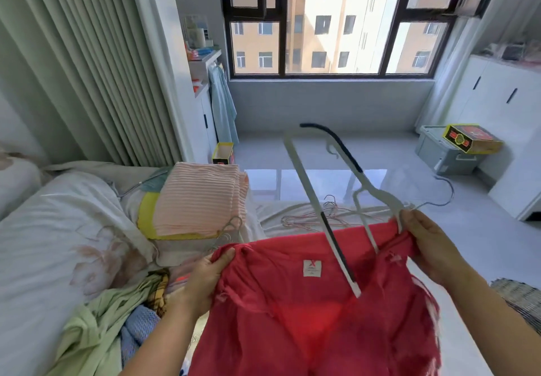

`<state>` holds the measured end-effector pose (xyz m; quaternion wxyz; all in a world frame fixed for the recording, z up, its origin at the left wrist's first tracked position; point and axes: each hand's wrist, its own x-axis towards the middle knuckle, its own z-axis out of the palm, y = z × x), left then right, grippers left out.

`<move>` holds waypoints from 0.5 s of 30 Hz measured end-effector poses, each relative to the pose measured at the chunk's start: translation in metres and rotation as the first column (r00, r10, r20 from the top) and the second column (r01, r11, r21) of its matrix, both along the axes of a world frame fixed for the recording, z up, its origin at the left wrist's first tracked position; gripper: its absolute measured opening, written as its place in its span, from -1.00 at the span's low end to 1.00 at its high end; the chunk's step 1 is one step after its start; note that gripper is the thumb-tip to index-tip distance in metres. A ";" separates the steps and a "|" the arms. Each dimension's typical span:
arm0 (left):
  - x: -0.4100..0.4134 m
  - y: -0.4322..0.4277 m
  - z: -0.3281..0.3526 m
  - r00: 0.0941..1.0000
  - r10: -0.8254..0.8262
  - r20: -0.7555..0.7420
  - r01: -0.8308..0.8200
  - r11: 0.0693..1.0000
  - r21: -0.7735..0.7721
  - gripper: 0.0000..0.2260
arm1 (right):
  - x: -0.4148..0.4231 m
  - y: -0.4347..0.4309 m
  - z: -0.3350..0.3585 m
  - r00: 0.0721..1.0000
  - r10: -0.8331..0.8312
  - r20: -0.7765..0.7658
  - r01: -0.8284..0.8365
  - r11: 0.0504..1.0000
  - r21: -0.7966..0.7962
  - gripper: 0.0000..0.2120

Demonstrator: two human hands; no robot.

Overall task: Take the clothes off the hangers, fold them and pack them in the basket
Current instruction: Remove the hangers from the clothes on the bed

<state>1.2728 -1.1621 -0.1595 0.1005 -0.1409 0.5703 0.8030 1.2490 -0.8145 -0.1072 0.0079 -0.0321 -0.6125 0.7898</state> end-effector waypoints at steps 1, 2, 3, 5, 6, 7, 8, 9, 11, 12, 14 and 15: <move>-0.002 0.006 -0.004 1.000 -0.004 -0.026 0.003 1.000 -0.004 -0.78 | -0.003 -0.007 0.002 0.999 -0.039 0.001 0.039 0.998 -0.057 -0.79; -0.003 0.015 -0.005 0.997 -0.039 -0.063 0.037 0.998 -0.041 -0.56 | -0.006 -0.017 0.004 0.997 -0.069 0.024 0.071 0.992 -0.104 -0.82; -0.006 0.024 -0.011 0.993 -0.076 -0.089 0.068 0.994 -0.086 -0.36 | -0.007 -0.030 0.002 0.995 -0.085 0.051 0.091 0.986 -0.141 -0.83; -0.005 0.052 -0.018 0.983 -0.158 -0.094 0.144 0.980 -0.138 -0.17 | -0.008 -0.060 -0.006 0.991 -0.059 0.117 0.083 0.975 -0.207 -0.88; -0.002 0.066 -0.023 0.977 -0.195 -0.090 0.179 0.970 -0.164 -0.13 | -0.007 -0.075 -0.007 0.987 -0.046 0.152 0.082 0.967 -0.241 -0.89; 0.001 0.079 -0.025 0.971 -0.222 -0.094 0.200 0.959 -0.199 -0.08 | -0.006 -0.088 -0.009 0.983 -0.041 0.182 0.090 0.958 -0.273 -0.87; 0.003 0.090 -0.031 0.967 -0.234 -0.103 0.200 0.944 -0.262 -0.01 | -0.006 -0.100 -0.009 0.978 -0.048 0.203 0.111 0.945 -0.308 -0.84; 0.004 0.098 -0.040 0.962 -0.252 -0.109 0.201 0.916 -0.346 0.09 | -0.008 -0.109 -0.011 0.977 -0.060 0.203 0.128 0.931 -0.341 -0.82; 0.008 0.110 -0.050 0.953 -0.287 -0.101 0.196 0.833 -0.517 0.21 | -0.009 -0.126 -0.016 0.972 -0.088 0.216 0.168 0.907 -0.387 -0.76; 0.010 0.114 -0.054 0.952 -0.279 -0.123 0.161 0.803 -0.574 0.18 | -0.008 -0.133 -0.018 0.968 -0.106 0.228 0.189 0.904 -0.385 -0.74; 0.010 0.118 -0.053 0.947 -0.268 -0.178 0.089 0.748 -0.657 -0.08 | -0.006 -0.143 -0.028 0.959 -0.152 0.241 0.229 0.914 -0.334 -0.77; 0.008 0.119 -0.052 0.935 -0.295 -0.195 0.080 0.715 -0.695 -0.26 | -0.008 -0.145 -0.034 0.956 -0.167 0.242 0.232 0.934 -0.271 -0.77</move>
